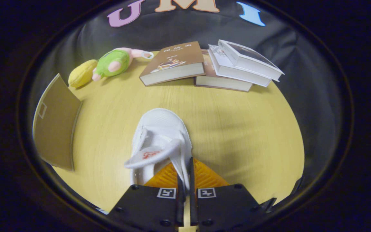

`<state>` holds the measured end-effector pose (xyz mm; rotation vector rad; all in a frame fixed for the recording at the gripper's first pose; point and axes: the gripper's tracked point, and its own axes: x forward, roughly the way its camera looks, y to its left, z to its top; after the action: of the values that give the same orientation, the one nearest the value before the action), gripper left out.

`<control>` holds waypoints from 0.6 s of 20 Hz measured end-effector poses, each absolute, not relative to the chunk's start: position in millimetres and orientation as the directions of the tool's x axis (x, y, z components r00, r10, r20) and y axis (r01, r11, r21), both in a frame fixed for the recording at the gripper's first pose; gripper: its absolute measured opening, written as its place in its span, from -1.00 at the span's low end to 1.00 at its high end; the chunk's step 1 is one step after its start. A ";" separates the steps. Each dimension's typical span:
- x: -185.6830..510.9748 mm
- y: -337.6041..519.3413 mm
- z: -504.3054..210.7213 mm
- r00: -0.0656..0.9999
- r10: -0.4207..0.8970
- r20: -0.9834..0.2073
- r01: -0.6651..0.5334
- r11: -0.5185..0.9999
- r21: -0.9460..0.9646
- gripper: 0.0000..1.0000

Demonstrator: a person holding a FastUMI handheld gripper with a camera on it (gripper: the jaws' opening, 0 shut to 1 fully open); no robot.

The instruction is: Open the storage box then place both shoes into the box .Put the left shoe in first, then the right shoe, with the right side of both shoes facing outward in a uniform manner.

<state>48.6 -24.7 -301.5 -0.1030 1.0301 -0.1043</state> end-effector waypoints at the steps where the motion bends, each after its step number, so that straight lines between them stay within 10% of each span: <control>1: 47.8 -22.5 -298.7 0.512 -0.132 -0.849 0.049 0.991 -0.124 -0.86; 12: 40.8 50.9 -267.0 0.470 0.208 -0.858 0.149 0.939 0.309 -0.89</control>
<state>40.8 50.9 -267.0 0.3661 1.0873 0.0371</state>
